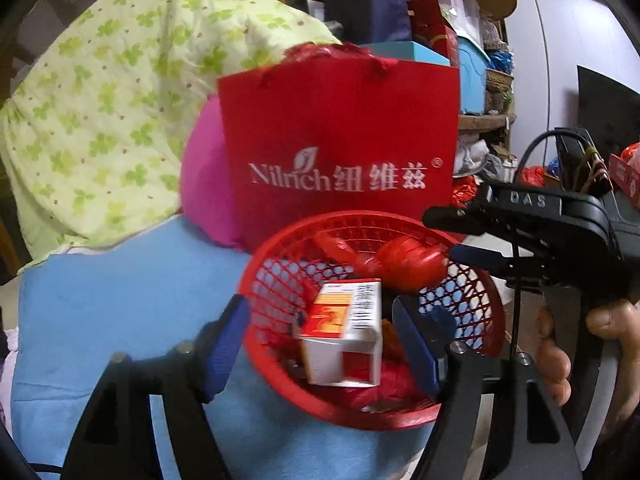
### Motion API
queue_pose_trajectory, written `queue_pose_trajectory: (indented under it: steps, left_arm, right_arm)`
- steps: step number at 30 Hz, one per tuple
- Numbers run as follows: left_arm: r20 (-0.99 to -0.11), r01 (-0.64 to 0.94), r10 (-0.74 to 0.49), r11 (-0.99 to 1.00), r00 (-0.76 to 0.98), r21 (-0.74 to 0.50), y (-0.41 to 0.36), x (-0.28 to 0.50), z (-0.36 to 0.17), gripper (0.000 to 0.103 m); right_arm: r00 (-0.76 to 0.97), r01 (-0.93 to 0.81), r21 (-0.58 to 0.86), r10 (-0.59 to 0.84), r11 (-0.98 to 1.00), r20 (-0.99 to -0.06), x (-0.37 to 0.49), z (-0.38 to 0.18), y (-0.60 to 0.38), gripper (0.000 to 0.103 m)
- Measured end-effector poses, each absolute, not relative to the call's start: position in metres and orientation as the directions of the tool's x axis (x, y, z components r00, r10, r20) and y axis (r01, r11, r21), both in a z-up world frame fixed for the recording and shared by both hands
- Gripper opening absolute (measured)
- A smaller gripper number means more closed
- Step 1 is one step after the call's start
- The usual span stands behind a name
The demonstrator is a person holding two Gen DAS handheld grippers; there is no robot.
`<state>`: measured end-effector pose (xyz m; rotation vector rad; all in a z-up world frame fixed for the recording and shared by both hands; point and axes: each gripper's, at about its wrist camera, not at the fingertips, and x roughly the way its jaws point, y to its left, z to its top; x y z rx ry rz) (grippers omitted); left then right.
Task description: Collect trash
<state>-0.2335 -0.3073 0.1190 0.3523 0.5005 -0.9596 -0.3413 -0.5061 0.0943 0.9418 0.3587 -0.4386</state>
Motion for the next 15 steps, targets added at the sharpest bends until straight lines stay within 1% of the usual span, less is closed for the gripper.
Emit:
queue_pose_trajectory:
  steps: [4,7,15]
  left_arm:
    - [-0.532,0.82,-0.674,0.568,0.513,0.071,-0.287,-0.227,0.128,0.075]
    - [-0.515,0.794,-0.659,0.603,0.548,0.074,-0.269,-0.222,0.135,0.078]
    - [-0.487,0.729,-0.599,0.674,0.635,0.12,-0.231,-0.219,0.152,0.082]
  right_arm:
    - [0.85,0.51,0.671,-0.197,0.539,-0.488,-0.341,0.095,-0.491,0.061]
    - [0.848,0.51,0.653,-0.203,0.559,-0.489,-0.347,0.099,-0.479,0.061]
    - [0.844,0.509,0.578,-0.24,0.638,-0.479,-0.358,0.132,-0.434,0.061]
